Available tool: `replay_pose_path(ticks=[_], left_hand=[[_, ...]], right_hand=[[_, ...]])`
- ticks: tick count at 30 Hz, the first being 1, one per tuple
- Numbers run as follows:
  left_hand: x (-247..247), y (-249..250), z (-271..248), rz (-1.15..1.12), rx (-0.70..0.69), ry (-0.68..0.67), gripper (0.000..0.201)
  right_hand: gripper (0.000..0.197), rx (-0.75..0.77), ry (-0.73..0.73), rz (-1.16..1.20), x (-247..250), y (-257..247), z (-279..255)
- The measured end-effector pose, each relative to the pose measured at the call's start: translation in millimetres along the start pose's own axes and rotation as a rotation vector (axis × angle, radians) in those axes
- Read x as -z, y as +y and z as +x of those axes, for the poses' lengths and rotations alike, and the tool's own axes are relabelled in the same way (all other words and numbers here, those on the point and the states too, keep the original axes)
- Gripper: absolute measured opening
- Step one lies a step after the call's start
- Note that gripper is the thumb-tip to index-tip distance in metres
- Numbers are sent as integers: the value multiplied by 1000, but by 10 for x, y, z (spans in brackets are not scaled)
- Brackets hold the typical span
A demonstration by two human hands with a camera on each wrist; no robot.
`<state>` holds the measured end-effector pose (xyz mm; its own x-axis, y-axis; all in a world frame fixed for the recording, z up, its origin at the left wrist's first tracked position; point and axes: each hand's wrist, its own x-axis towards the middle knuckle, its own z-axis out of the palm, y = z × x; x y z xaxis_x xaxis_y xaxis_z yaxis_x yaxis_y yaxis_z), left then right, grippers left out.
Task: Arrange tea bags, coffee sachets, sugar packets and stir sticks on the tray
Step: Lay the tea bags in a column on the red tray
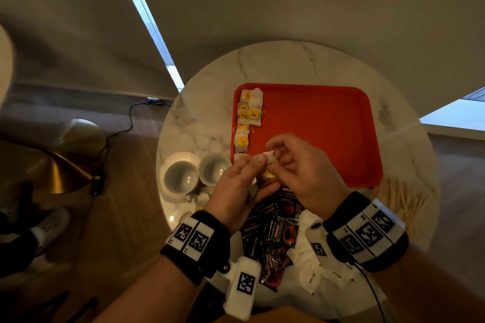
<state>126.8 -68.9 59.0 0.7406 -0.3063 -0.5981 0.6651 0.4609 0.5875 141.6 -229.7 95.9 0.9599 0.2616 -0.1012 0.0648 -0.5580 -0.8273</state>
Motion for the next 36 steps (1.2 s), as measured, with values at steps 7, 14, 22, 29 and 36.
replay_pose_path(ticks=[7,14,22,29,36], left_hand=[[-12,-28,47,57,-59,81,42],[-83,-21,42,62,-77,137,42],[-65,-15,74,54,-86,75,36],[-118,-49,144,28,-108,95,33],[-134,9,340,-116,-85,244,31]], right_hand=[[22,-49,84,42,54,58,-3],[24,-62,-9,123,53,30,-1],[24,-41,47,6,99,161,14],[31,-155,56,-117,33,280,127],[13,-258,148,196,-14,537,571]])
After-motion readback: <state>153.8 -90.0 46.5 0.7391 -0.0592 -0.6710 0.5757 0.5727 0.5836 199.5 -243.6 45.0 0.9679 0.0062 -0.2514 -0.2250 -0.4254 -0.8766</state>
